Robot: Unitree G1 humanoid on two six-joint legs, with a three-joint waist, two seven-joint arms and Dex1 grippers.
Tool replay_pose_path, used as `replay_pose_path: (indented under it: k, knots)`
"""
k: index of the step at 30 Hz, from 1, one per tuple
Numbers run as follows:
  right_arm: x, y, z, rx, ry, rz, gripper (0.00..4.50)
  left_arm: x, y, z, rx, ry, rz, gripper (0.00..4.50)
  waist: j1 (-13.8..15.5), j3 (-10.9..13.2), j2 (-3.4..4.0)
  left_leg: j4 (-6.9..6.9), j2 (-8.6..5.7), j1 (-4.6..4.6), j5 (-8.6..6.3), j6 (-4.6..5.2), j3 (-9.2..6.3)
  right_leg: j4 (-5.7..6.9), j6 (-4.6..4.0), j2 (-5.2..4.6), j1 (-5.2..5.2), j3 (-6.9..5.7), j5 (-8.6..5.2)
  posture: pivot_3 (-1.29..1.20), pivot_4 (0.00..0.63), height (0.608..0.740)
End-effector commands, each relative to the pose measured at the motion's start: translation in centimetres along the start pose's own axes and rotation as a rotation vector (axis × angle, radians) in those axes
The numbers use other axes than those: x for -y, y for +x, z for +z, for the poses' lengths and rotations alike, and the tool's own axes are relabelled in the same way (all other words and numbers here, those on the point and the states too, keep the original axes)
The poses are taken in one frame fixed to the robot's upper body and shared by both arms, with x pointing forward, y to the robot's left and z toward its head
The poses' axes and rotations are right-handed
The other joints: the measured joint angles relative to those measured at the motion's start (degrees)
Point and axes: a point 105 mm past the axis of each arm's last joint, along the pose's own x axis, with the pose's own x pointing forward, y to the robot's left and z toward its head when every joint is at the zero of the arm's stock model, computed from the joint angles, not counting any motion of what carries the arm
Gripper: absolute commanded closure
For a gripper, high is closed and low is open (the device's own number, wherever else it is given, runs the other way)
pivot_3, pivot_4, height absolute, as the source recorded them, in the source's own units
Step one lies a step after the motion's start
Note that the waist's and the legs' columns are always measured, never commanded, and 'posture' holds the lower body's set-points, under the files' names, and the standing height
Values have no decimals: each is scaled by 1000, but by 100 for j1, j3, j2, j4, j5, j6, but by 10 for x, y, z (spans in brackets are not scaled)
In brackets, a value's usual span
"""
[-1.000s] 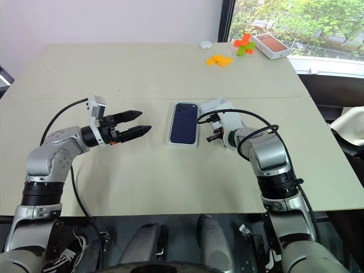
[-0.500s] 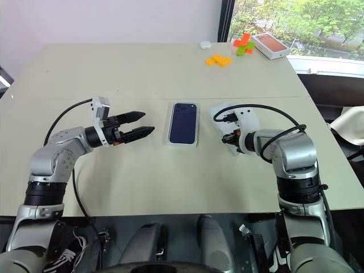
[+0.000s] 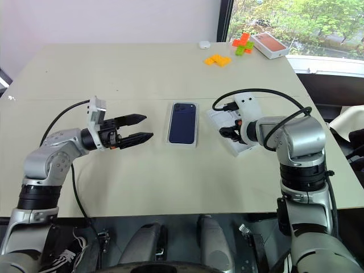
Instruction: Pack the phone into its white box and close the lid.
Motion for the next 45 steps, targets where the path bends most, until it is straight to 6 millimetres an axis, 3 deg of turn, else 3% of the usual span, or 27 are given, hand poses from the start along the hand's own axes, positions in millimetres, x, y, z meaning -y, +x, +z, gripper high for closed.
replay_pose_path:
  k: [1,14,25,28,32,39,42,45]
  knots:
    - [-6,1,10,8,-49,5,1726,5,1,4,-4,66,-19,0,12,0,0,0,-2,-1,0,0,0,0,0,-2,0,0,0,0,150,740]
    - [0,21,9,-43,-98,-26,1726,9,3,-5,-19,69,10,0,9,0,0,1,-1,-1,-1,2,3,-1,1,-2,0,2,0,0,150,740]
    - [4,27,13,-62,-112,-36,1726,9,7,-6,-19,73,6,0,9,0,0,1,-1,-1,-2,3,3,-1,1,-2,0,2,0,0,150,740]
    - [6,29,13,-67,-103,-41,2561,10,8,-6,-19,73,7,0,9,0,0,1,-1,0,-1,3,2,-1,1,-1,0,2,0,0,150,740]
    - [7,30,13,-65,-106,-49,4447,10,8,-6,-19,73,8,0,8,0,0,1,-1,-1,-2,4,3,-2,1,-1,0,2,0,0,150,740]
    - [8,27,24,-33,-104,-64,4447,8,9,-7,-24,71,13,0,8,0,0,1,-1,-1,-2,4,3,-1,1,-1,-1,2,0,0,150,740]
    - [4,20,48,63,-32,-16,4447,5,9,-7,-22,61,27,0,-14,1,2,1,0,0,-2,4,6,-2,1,0,-2,4,0,0,150,740]
    - [-2,6,86,225,145,105,4447,0,7,-4,-14,48,50,0,-8,3,4,1,2,0,-2,4,6,0,1,3,-4,5,1,0,150,740]
